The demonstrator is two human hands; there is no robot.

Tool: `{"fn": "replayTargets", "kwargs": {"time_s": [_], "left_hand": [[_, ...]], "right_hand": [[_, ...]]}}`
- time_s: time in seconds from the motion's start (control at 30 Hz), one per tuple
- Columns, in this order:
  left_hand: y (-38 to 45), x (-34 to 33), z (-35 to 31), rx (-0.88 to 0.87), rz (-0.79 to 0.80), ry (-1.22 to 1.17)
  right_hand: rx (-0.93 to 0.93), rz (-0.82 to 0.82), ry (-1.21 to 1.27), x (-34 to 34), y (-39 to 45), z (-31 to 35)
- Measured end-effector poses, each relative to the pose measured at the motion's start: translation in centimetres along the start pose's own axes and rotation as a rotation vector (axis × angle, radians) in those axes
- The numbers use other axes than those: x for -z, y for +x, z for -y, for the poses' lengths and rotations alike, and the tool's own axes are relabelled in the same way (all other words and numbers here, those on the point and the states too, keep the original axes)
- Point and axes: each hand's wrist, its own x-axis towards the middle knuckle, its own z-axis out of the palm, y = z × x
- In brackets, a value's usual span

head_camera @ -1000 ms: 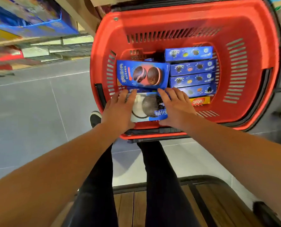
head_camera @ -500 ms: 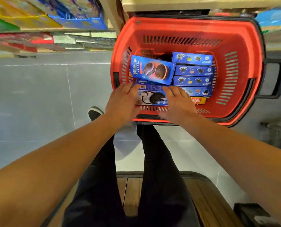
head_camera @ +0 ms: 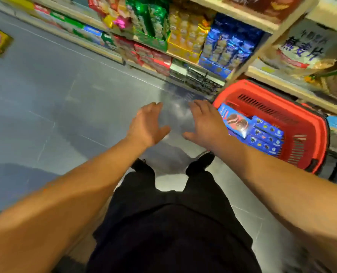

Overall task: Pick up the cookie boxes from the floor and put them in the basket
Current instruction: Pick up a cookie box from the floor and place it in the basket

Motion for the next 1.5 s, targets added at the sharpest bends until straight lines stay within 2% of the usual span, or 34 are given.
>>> {"fn": "replayTargets", "kwargs": {"time_s": [0.07,0.13,0.27,0.37,0.53,0.77,1.07,1.27,1.5], "left_hand": [[-1.8,2.4,3.4,0.025,-0.047,-0.032],[-4.5,5.8,8.7,0.062,-0.156,-0.069],[-7.6,10.1,17.3,0.206,-0.159,-0.106],[-9.1,12.2,23.2,0.298,-0.238,-0.191],[-11.1,15.6,29.6,0.428,-0.341,-0.241],[-12.3,19.7,41.3,0.695,-0.481,-0.396],[-14.4,28.4,54.9,1.075,-0.628,-0.528],[-17.6,31.1,61.8,1.301,-0.729,-0.606],[-20.7,32.6,72.8,1.431,-0.791,-0.696]], "right_hand": [[0.016,0.044,-0.036,0.4,1.0,3.7],[0.105,0.016,-0.101,0.4,2.9,9.5],[0.230,0.005,-0.184,1.5,6.2,19.3],[0.323,-0.001,-0.221,1.9,8.5,25.6],[0.446,0.071,-0.246,2.7,12.9,34.3],[0.664,0.183,-0.342,1.5,23.2,48.6],[0.971,0.287,-0.510,1.2,35.3,68.7],[1.210,0.332,-0.621,-0.4,39.0,82.1],[1.373,0.336,-0.754,-5.2,42.3,97.1]]}}
